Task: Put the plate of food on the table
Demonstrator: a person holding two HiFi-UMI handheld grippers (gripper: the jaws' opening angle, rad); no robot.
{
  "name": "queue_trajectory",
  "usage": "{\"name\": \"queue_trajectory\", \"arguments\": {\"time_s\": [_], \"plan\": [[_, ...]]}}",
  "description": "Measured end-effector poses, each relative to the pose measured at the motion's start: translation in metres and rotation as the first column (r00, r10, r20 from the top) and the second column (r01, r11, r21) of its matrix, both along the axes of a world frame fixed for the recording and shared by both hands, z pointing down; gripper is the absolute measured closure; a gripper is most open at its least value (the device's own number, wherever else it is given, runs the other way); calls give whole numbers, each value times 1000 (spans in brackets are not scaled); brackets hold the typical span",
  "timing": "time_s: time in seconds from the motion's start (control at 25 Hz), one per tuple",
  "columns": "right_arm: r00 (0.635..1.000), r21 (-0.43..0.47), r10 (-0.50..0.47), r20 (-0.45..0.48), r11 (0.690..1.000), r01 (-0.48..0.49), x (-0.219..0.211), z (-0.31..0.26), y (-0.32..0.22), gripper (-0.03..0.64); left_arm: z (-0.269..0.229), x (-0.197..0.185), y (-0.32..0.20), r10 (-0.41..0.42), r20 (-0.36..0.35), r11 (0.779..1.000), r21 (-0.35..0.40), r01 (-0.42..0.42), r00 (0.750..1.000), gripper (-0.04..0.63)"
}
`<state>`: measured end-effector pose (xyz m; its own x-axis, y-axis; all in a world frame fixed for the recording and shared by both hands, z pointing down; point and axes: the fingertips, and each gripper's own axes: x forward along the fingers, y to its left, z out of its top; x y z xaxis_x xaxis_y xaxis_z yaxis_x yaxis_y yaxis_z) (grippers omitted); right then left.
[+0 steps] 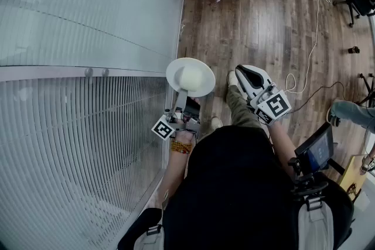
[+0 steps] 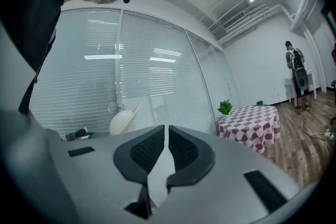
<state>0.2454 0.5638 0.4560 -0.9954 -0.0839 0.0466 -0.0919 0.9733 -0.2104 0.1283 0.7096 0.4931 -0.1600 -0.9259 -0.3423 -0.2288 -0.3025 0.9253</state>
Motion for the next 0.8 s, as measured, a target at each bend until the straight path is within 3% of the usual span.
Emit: {"name": "queue_trajectory", "arguments": {"time_s": [0.2, 0.8], "plan": [[1000, 14, 22, -11, 1000, -22, 2, 3, -30, 597, -3, -4, -31, 4, 1, 1000, -6, -4, 1000, 581], [1000, 44, 15, 5, 999, -15, -13, 3, -186, 597, -18, -24, -206, 25, 16, 1000, 3, -25, 1000, 581]]}}
